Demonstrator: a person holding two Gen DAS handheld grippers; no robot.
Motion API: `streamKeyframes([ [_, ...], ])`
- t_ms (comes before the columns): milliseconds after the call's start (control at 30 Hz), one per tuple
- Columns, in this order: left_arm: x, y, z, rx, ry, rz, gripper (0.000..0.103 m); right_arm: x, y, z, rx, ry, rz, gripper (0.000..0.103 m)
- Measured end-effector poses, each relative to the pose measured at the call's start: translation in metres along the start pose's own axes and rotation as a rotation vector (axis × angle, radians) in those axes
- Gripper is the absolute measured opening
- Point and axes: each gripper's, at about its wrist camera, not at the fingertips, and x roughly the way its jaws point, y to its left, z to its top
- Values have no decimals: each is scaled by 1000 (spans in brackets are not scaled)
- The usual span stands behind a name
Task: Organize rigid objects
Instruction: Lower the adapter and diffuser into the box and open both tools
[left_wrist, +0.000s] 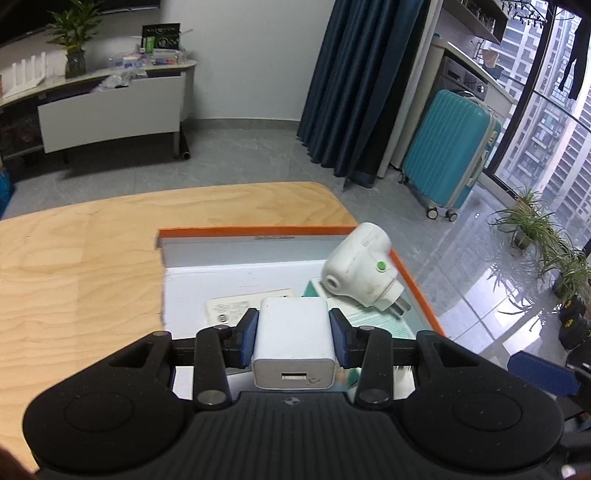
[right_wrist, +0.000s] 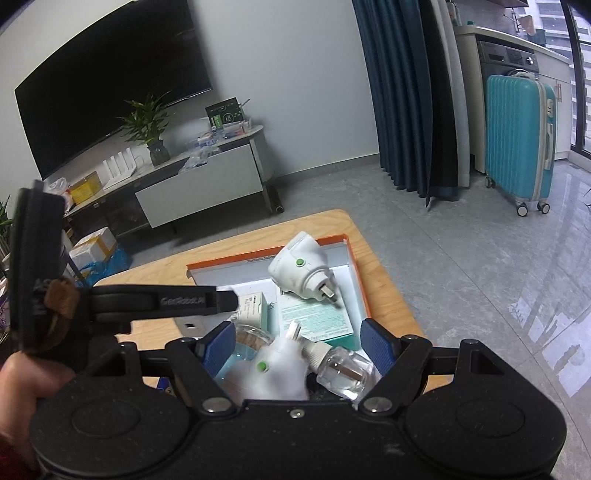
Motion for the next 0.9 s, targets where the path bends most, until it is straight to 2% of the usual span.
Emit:
streamKeyframes([
  [67, 0, 0, 2, -8, -11, -5, 41, -3, -1, 0, -3, -9, 2, 89],
  [100, -1, 0, 3, -10, -20, -4, 45, -4, -1, 0, -3, -13, 2, 89],
  [133, -3, 0, 4, -9, -27, 0, 53, -5, -2, 0, -1, -16, 1, 89],
  [200, -9, 1, 5, -6, -43, 5, 54, -7, -2, 0, 4, -19, 3, 89],
  [333, -22, 7, 4, -29, -54, 27, 64, -12, 3, -1, -3, -25, 10, 89],
  [600, -56, 25, -7, -94, -63, 86, 76, -32, 10, -8, -19, -39, 21, 89],
  [900, -93, 20, -27, -80, -66, 143, 94, -50, 20, -20, -66, -24, 24, 90],
])
